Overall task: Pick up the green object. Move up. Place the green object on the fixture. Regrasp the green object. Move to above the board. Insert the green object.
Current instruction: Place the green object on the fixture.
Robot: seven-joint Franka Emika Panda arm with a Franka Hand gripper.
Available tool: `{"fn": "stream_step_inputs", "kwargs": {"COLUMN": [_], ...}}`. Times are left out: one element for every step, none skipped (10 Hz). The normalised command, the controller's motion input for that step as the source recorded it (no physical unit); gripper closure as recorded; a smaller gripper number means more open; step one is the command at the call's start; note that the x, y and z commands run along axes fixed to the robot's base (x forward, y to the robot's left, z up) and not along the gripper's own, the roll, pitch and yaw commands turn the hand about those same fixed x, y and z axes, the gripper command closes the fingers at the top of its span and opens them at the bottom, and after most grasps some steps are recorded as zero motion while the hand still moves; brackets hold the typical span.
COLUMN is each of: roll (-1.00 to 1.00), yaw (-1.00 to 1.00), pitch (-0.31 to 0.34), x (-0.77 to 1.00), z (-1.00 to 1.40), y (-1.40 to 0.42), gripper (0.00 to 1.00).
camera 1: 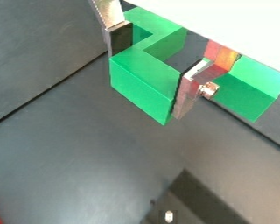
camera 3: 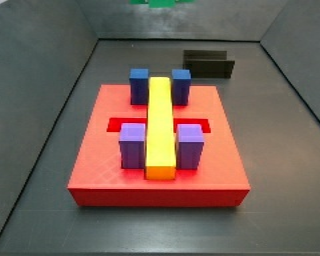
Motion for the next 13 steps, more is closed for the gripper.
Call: {"fn": "stream_step_inputs", "kwargs": {"roll": [-0.07,-0.22,-0.57,-0.92,-0.97,-0.87,-0.73,-0.61,-0.58,-0.52,-0.46,-0.43,-0.41], "yaw": [0.01,0.01,0.00,0.00,0.00,0.00,0.00,0.00,0.00,0.00,0.00,0.00,0.00], "pitch": [-0.003,0.000,0.000,-0.031,0.000,0.000,0.000,0.000,0.000,0.000,0.000,0.020,0.031], "x": [0.24,0.29,0.42,0.50,0.55,0.61,0.59,0.52,0.52,0.49,0.45,0.39,0.41], "z": [0.00,0.01,0.09,0.00,0.00,0.00,0.00,0.00,0.00,0.00,0.01,0.05,0.05], "y": [-0.35,-0.27,-0.10,0.00,0.04,0.00,-0.03,-0.09,-0.11,-0.10,-0.12,-0.08,-0.08], "gripper": [1.00,1.00,1.00,1.00,1.00,1.00,1.00,1.00,1.00,1.00,1.00,1.00,1.00]}}
